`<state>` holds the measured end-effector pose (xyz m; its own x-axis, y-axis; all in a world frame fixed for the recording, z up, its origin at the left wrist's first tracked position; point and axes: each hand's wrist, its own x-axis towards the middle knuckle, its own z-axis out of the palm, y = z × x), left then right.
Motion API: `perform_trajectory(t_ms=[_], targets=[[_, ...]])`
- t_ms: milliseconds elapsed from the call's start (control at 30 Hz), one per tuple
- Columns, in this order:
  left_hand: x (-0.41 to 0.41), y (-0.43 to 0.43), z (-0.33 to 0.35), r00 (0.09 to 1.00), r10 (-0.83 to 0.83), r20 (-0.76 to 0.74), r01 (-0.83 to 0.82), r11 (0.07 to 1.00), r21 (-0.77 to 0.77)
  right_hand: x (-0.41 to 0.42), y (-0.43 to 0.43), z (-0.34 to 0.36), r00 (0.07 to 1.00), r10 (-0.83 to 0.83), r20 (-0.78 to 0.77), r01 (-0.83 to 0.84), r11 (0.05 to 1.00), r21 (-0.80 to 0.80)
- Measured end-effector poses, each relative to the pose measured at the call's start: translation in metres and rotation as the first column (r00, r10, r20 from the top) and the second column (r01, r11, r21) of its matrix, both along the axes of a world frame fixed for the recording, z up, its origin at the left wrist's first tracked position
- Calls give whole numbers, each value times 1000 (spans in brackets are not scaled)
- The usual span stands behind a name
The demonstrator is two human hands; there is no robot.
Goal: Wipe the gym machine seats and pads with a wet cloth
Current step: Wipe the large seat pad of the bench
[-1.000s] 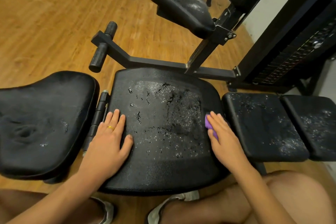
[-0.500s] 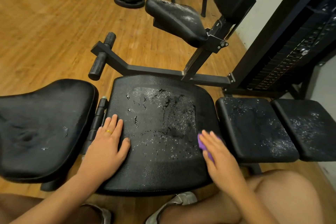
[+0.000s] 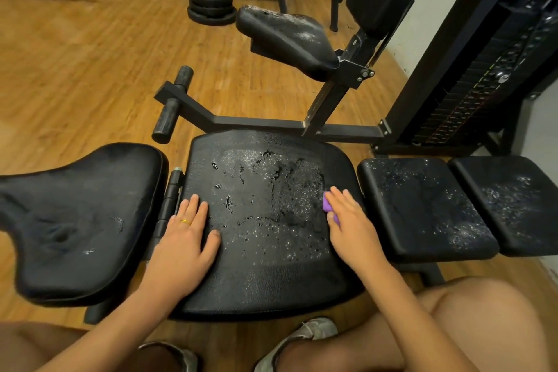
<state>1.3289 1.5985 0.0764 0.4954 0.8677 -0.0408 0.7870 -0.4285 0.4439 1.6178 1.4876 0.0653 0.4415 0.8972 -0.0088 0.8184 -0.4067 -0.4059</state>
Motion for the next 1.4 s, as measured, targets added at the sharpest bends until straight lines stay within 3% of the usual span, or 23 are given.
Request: perform_trajectory(t_ms=[367,833,967,1233,1400], targets=[[-5,3,-8,1000,-19,10,19,999,27,-58,-89,-15,1000,-19,-10,20,992,125],[-1,3,-2,1000,-6,-18,6,1000,3,52,124,17,999,11,46,-11,1000,-9],[-4,2,-1,999,-17,-49,17,1000,13,37,86,8,999,32,-1,-32,999,7],[-3,3,-4,998,-31,-48,33,999,37,-36,-91,-4,991,127,-32,-126,991,40],[-4,6,-8,998,-33,-53,35,999,39,-18,-52,-5,994,103,-29,-102,994,30]])
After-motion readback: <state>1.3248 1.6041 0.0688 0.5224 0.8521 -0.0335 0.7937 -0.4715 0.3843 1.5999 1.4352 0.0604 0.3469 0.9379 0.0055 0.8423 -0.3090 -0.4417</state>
